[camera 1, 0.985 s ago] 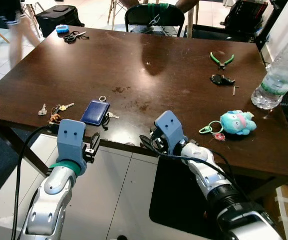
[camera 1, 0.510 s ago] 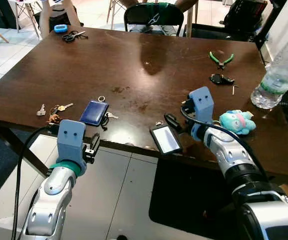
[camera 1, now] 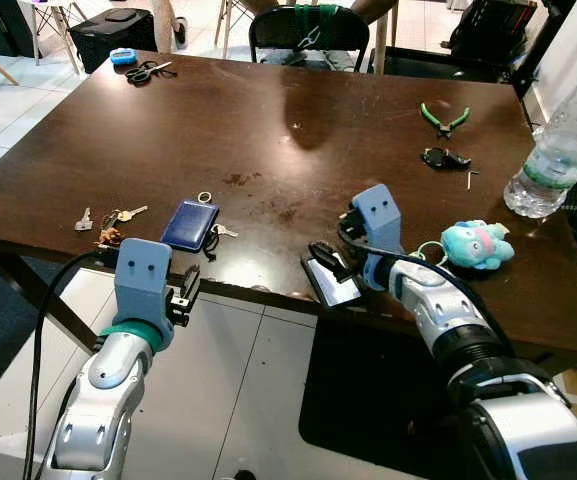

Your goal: Hang keys on a hook

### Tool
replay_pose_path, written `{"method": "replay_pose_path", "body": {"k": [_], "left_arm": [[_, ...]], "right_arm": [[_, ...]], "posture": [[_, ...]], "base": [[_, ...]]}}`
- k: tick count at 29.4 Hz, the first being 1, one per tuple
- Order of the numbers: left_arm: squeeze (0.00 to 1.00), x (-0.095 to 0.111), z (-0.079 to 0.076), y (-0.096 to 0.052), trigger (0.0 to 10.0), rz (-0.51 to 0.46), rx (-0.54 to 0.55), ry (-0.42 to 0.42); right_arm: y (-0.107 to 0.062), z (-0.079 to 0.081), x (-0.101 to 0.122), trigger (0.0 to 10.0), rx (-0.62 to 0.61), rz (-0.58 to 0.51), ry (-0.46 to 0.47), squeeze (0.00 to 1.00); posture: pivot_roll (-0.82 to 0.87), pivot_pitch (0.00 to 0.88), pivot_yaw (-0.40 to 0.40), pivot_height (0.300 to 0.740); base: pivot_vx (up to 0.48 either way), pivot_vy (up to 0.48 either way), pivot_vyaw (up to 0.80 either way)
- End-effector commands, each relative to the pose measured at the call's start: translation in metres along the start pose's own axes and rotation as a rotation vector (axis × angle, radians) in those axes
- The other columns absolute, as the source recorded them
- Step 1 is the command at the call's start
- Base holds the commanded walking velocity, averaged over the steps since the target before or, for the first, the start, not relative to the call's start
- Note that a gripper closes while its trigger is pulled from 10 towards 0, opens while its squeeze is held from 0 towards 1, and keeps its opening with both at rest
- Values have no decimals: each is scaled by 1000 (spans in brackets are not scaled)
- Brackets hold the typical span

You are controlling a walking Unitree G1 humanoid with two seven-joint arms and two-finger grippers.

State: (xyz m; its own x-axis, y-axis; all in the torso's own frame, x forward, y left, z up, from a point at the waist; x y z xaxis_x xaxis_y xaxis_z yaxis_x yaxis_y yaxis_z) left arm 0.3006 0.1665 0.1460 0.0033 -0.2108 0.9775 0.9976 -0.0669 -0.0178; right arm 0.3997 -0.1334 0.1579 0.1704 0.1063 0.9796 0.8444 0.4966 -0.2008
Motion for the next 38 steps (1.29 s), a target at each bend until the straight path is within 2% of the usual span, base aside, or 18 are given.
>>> {"method": "replay_pose_path", "body": {"k": [1,15,16,19,20,22,23,24,25,38], "left_arm": [[0,-7,0,-2,10000,34,2,-1],[0,-4,0,-3,10000,31,0,-1],[0,-3,1,-4,10000,31,1,-1],[0,-3,1,-4,10000,31,3,-1],[0,-3,1,-5,10000,31,5,-1],[0,-3,1,-5,10000,31,5,-1],[0,-3,2,-5,10000,32,7,-2],[0,-3,2,-5,10000,32,7,-2],[0,-3,2,-5,10000,32,9,-3],[0,-3,1,-5,10000,32,5,-6]], "right_arm": [[1,4,-3,10000,11,8,-12,0],[5,2,-3,9765,-18,16,9,0],[6,4,-2,9020,-13,14,13,0],[7,5,-2,9020,-10,14,16,0],[7,6,-2,5804,-7,14,18,0],[7,6,-2,5804,-7,14,18,0],[8,7,-2,3725,-4,15,21,0],[8,7,-2,3725,-4,15,21,0],[8,8,-3,0,1,16,21,0],[6,7,-9,0,3,29,14,0]], "posture": [[-8,122,99,740],[10,148,105,740],[14,152,104,740],[14,152,104,740],[18,155,100,740],[18,155,100,740],[19,155,99,740],[19,155,99,740],[18,157,97,740],[13,150,100,740]], "base": [[0,0,0],[0,0,0],[0,0,0],[0,0,0],[0,0,0],[0,0,0],[0,0,0],[0,0,0],[0,0,0],[0,0,0]]}}
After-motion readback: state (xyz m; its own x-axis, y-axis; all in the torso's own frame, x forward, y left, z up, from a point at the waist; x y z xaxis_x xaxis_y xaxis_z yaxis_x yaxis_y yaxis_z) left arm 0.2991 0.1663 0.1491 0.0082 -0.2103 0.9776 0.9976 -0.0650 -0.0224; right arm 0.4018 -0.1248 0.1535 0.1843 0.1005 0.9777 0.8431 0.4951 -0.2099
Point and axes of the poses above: a point about 5 cm out from each wrist's last joint towards the gripper, its own y axis pointing out of the wrist towards the gripper, its own x axis along the axis of the wrist's last joint, z = x × y, the point moved 1 cm from there along y, pointing out of the wrist towards the gripper, and after that the axes turned 7 degrees about y, right-handed, at the moved point
